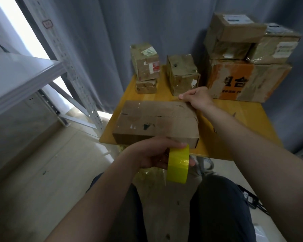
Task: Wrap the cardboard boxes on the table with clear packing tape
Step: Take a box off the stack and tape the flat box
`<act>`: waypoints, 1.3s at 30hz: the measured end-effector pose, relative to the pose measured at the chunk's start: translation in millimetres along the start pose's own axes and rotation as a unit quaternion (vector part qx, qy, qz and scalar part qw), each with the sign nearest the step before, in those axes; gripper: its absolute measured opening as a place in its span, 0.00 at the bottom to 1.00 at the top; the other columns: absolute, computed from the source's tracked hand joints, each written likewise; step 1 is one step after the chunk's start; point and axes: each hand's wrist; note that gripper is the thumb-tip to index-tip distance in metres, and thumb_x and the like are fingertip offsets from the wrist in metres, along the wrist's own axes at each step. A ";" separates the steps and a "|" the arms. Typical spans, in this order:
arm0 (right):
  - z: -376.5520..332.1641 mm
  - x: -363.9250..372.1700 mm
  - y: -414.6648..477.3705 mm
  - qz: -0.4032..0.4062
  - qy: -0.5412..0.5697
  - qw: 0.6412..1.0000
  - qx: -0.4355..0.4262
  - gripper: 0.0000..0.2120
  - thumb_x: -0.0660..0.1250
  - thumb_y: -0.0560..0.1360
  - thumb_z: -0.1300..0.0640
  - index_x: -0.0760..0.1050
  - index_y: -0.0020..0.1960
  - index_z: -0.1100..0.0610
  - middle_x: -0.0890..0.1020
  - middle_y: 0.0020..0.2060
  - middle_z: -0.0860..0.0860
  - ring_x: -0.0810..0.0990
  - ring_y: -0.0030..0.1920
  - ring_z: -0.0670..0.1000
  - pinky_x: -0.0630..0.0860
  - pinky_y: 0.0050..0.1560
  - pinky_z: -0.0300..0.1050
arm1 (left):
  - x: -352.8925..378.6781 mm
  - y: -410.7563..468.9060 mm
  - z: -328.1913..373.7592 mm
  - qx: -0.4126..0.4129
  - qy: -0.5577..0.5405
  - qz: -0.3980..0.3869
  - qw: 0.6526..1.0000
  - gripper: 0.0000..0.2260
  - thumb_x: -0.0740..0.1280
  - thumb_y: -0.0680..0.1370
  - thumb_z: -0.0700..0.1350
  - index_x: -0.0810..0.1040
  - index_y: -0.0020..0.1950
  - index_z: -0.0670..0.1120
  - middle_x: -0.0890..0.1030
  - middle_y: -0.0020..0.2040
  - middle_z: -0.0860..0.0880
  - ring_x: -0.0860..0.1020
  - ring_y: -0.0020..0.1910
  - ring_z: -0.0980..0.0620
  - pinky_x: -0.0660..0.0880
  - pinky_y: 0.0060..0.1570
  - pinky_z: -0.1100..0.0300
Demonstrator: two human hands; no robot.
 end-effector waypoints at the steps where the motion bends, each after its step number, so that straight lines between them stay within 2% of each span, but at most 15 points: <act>1: 1.0 0.2 1.8 -0.006 -0.015 1.000 0.001 0.07 0.75 0.77 0.54 0.87 0.51 0.56 0.86 0.51 0.49 0.77 0.56 0.44 0.73 0.67 0.45 | 0.4 1.0 -0.3 -0.001 -0.007 0.000 1.000 0.13 0.62 0.85 0.52 0.77 0.65 0.46 0.86 0.59 0.44 0.83 0.63 0.45 0.74 0.68 0.44; 4: 7.8 3.6 7.7 -0.006 -0.031 0.999 0.009 0.06 0.75 0.77 0.54 0.87 0.50 0.56 0.86 0.52 0.50 0.80 0.61 0.49 0.74 0.70 0.50 | 0.1 4.5 -2.4 0.005 -0.018 -0.001 1.000 0.14 0.62 0.85 0.52 0.77 0.66 0.46 0.86 0.59 0.44 0.83 0.62 0.45 0.75 0.67 0.44; 7: 13.4 6.1 9.6 0.004 -0.057 0.998 0.000 0.07 0.75 0.77 0.50 0.87 0.49 0.53 0.87 0.51 0.49 0.81 0.60 0.50 0.75 0.68 0.53 | -0.6 7.9 -5.6 0.017 -0.024 0.000 1.000 0.13 0.63 0.85 0.51 0.79 0.63 0.46 0.86 0.59 0.43 0.84 0.60 0.45 0.77 0.63 0.46; 9: 14.6 6.2 10.6 0.001 -0.152 0.988 -0.023 0.12 0.70 0.79 0.43 0.86 0.50 0.49 0.86 0.53 0.51 0.81 0.58 0.52 0.77 0.64 0.56 | 0.8 10.3 -8.0 0.024 -0.031 0.011 0.999 0.14 0.64 0.84 0.51 0.77 0.65 0.45 0.86 0.58 0.43 0.84 0.60 0.45 0.78 0.59 0.49; 11: 11.8 6.4 7.9 -0.002 -0.302 0.953 -0.019 0.23 0.62 0.81 0.36 0.81 0.63 0.51 0.80 0.62 0.54 0.79 0.60 0.58 0.77 0.63 0.58 | 3.0 12.3 -9.1 0.030 -0.044 0.023 0.998 0.17 0.65 0.84 0.51 0.76 0.69 0.43 0.86 0.58 0.43 0.85 0.57 0.46 0.79 0.55 0.51; 13: 5.7 4.5 0.2 0.020 -0.369 0.929 -0.009 0.36 0.62 0.81 0.36 0.63 0.79 0.58 0.65 0.74 0.58 0.69 0.71 0.64 0.71 0.70 0.61 | 4.6 14.5 -9.0 0.037 -0.049 0.028 0.998 0.18 0.65 0.84 0.51 0.76 0.70 0.42 0.86 0.57 0.44 0.85 0.55 0.47 0.79 0.49 0.55; 14: 0.8 3.2 -8.7 0.037 -0.363 0.930 -0.036 0.38 0.64 0.81 0.39 0.56 0.82 0.58 0.60 0.77 0.58 0.64 0.75 0.64 0.67 0.73 0.60 | 4.6 15.4 -9.2 0.040 -0.055 0.029 0.997 0.18 0.65 0.84 0.51 0.76 0.70 0.42 0.87 0.57 0.44 0.85 0.54 0.47 0.79 0.48 0.55; 16: -10.0 0.5 -36.2 0.026 -0.339 0.931 -0.131 0.33 0.65 0.82 0.44 0.59 0.81 0.57 0.59 0.79 0.56 0.60 0.77 0.62 0.61 0.77 0.57 | 3.9 17.2 -10.3 0.047 -0.070 0.028 0.996 0.18 0.66 0.83 0.51 0.76 0.70 0.43 0.87 0.57 0.44 0.86 0.54 0.47 0.80 0.47 0.55; 18: -12.5 3.5 -65.4 -0.074 -0.341 0.922 -0.169 0.28 0.59 0.85 0.46 0.60 0.81 0.57 0.57 0.82 0.54 0.54 0.81 0.59 0.51 0.81 0.57 | 3.0 19.9 -13.2 0.057 -0.078 0.025 0.995 0.16 0.67 0.83 0.50 0.77 0.68 0.44 0.87 0.56 0.43 0.86 0.53 0.48 0.82 0.44 0.57; 20: -6.8 11.3 -84.6 -0.189 -0.403 0.887 -0.127 0.31 0.49 0.87 0.43 0.48 0.84 0.57 0.45 0.84 0.53 0.42 0.83 0.53 0.39 0.81 0.58 | 1.1 21.8 -16.0 0.066 -0.069 0.019 0.995 0.15 0.67 0.83 0.51 0.77 0.67 0.46 0.87 0.56 0.44 0.86 0.53 0.49 0.82 0.44 0.57; 23: 1.5 24.0 -78.5 -0.204 -0.469 0.855 -0.082 0.34 0.42 0.86 0.38 0.38 0.84 0.54 0.37 0.83 0.48 0.33 0.82 0.48 0.31 0.79 0.62 | -3.0 23.1 -19.2 0.082 -0.043 0.013 0.996 0.15 0.66 0.83 0.52 0.78 0.67 0.46 0.87 0.57 0.45 0.86 0.51 0.50 0.81 0.40 0.59; 28: -0.7 34.4 -41.3 -0.147 -0.464 0.869 -0.084 0.36 0.42 0.85 0.36 0.44 0.85 0.56 0.46 0.84 0.51 0.42 0.83 0.51 0.36 0.80 0.62 | -1.6 26.2 -18.4 0.079 -0.068 0.029 0.994 0.14 0.67 0.82 0.52 0.78 0.65 0.47 0.87 0.56 0.45 0.86 0.52 0.48 0.81 0.47 0.54; 32: -1.2 39.6 -21.7 -0.072 -0.457 0.879 -0.120 0.30 0.49 0.84 0.37 0.66 0.74 0.58 0.69 0.73 0.57 0.64 0.75 0.57 0.57 0.77 0.60 | -0.7 29.3 -20.9 0.077 -0.077 0.041 0.993 0.14 0.68 0.82 0.52 0.79 0.65 0.48 0.87 0.56 0.45 0.85 0.57 0.45 0.78 0.61 0.41; 36: -5.9 41.5 -3.2 -0.063 -0.422 0.900 -0.092 0.27 0.50 0.85 0.39 0.75 0.64 0.59 0.78 0.65 0.58 0.73 0.67 0.60 0.67 0.70 0.59 | -1.7 29.8 -20.9 0.069 -0.092 0.037 0.993 0.15 0.67 0.82 0.51 0.78 0.67 0.47 0.87 0.56 0.44 0.86 0.56 0.46 0.82 0.53 0.48; 39: -5.6 42.4 2.5 -0.060 -0.417 0.903 -0.087 0.28 0.48 0.85 0.40 0.78 0.62 0.58 0.80 0.64 0.59 0.75 0.66 0.61 0.67 0.69 0.60 | -3.3 29.7 -18.1 0.062 -0.079 0.036 0.994 0.15 0.67 0.82 0.52 0.78 0.66 0.46 0.87 0.57 0.44 0.86 0.55 0.45 0.83 0.46 0.53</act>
Point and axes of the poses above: each hand's wrist, its own y-axis towards the middle knuckle, its own x-axis out of the palm, z = x × y
